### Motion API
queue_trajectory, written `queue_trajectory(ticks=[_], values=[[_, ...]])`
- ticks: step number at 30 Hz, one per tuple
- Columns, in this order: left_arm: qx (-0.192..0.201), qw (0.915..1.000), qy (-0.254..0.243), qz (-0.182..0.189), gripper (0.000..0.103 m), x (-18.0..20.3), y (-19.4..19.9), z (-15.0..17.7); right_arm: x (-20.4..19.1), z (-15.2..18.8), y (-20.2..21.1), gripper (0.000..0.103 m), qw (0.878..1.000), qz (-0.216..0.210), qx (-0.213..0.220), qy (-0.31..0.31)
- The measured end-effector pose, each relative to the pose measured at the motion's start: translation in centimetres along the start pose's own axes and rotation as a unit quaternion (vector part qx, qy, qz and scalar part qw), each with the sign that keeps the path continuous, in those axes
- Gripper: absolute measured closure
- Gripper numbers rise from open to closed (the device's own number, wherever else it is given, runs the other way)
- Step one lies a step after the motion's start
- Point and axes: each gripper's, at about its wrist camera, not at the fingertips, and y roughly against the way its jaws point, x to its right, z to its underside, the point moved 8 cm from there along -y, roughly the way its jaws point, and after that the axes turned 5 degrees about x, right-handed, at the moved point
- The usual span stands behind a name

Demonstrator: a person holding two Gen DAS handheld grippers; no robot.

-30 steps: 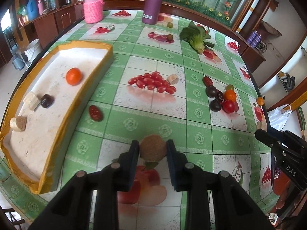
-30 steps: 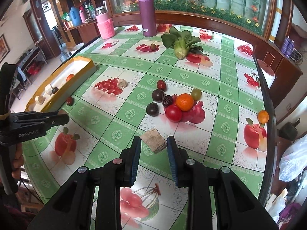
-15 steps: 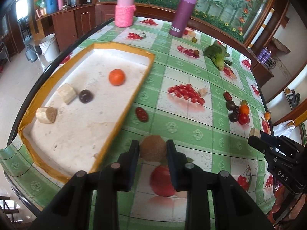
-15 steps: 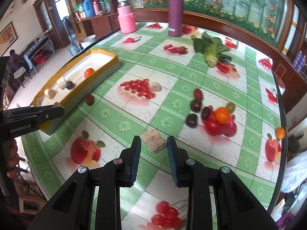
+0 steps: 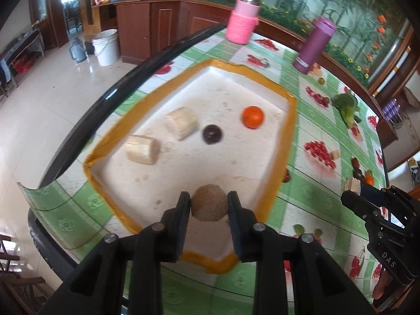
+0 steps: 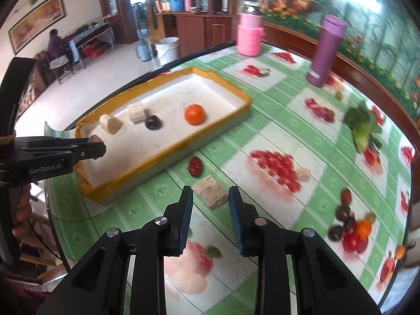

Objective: Organize fruits
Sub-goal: 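Carry the beige cube and brown ball over the white tray with both grippers, then open the right gripper to drop the beige cube while the left holds the brown ball above the tray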

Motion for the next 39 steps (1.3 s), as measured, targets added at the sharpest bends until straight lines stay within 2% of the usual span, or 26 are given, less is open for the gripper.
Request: queue_trajectory(ticks=[7,13,18,24,32,35,39], values=[[-0.012,0.9994,0.021,-0.025,0.072,-3.7,-1.3,-0.1,-3.6,-3.8,-3.3,0.076,0.999,-0.033,-0.003,0.028],[-0.028,0.9988,0.033,-0.024,0.072,-4.5,-2.9,0.1,-5.8,-6.0,-7.5,0.076,0.997,-0.05,-0.025,0.047],[-0.038,0.9985,0.032,-0.022,0.072,-4.7,-3.8,0.2,-6.3,-5.8,-10.8,0.076,0.996,-0.051,-0.051,0.048],[-0.044,0.9983,0.029,-0.022,0.072,-4.7,-4.6,0.2,-6.6,-5.3,-12.6,0.076,0.995,-0.051,-0.067,0.058],[-0.043,0.9984,0.013,-0.034,0.071,-4.5,-5.2,0.2,-6.4,-4.6,-13.8,0.076,0.994,-0.043,-0.081,0.065],[-0.042,0.9983,0.005,-0.039,0.071,-4.4,-5.2,0.2,-6.5,-4.6,-13.8,0.069,0.994,-0.045,-0.078,0.067],[-0.043,0.9982,0.002,-0.042,0.071,-4.5,-5.1,0.3,-6.6,-4.6,-13.4,0.068,0.994,-0.04,-0.076,0.069]])
